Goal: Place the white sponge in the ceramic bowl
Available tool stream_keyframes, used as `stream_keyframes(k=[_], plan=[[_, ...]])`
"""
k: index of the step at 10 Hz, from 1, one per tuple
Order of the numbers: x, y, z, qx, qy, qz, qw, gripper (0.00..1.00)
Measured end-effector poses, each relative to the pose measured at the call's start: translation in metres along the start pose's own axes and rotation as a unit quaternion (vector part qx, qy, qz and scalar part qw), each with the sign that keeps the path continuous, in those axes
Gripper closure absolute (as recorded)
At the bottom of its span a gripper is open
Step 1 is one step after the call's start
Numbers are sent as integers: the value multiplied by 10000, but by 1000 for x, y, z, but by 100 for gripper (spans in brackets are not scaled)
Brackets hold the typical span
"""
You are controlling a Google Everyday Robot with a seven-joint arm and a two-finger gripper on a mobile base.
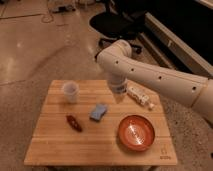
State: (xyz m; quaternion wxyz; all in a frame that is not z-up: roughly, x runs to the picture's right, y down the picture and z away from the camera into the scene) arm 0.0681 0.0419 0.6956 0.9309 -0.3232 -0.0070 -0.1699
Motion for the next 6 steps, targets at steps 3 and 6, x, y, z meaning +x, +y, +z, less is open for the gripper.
stream_keyframes(k=[3,6], plan=[[-24,-15,4,30,-31,-99,9999,62],[-44,-24,14,-24,32,-159,9999,62]])
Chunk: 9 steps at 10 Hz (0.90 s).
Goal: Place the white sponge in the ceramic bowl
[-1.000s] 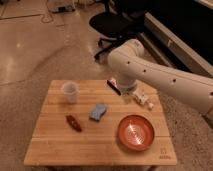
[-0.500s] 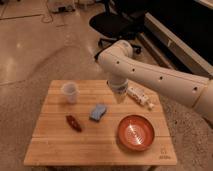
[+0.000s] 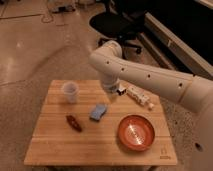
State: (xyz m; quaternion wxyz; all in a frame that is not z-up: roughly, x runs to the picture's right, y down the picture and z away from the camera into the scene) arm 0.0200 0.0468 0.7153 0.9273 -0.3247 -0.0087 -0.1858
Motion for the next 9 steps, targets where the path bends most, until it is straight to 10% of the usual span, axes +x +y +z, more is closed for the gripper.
stream_keyframes(k=[9], plan=[[-33,-14,35,4,21,-115,9999,62]])
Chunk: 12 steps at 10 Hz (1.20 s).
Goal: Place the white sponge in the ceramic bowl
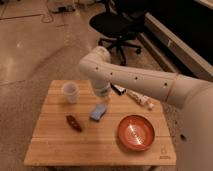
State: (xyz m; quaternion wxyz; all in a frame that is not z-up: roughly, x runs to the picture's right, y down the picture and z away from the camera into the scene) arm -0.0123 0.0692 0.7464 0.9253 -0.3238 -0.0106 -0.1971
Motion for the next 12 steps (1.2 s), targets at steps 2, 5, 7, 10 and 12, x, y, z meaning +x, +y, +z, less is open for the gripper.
stream_keyframes(k=[2,5,7,10,12], plan=[[3,6,1,-20,-8,46,10000,62],[5,3,-17,12,-80,44,10000,62],[-1,-7,-1,25,-115,-38,9999,62],[-5,3,11,-49,-141,-86,9999,62],[-2,4,-1,-80,-151,-85,9998,62]])
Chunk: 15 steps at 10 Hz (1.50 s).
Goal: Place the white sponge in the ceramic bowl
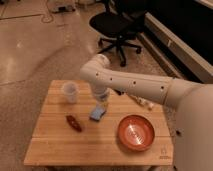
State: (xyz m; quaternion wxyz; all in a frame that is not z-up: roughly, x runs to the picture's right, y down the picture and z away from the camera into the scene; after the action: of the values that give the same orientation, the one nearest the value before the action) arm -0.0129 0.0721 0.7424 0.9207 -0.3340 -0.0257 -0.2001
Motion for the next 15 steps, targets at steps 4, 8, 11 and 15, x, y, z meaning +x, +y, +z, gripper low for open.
stream_keyframes(k=[4,8,11,15], plan=[[-11,-5,27,42,36,-105,9999,62],[-7,-24,21,112,-9,-188,9998,62],[-16,-20,40,310,-11,-287,9991,62],[-21,-36,47,138,44,-391,9991,62]])
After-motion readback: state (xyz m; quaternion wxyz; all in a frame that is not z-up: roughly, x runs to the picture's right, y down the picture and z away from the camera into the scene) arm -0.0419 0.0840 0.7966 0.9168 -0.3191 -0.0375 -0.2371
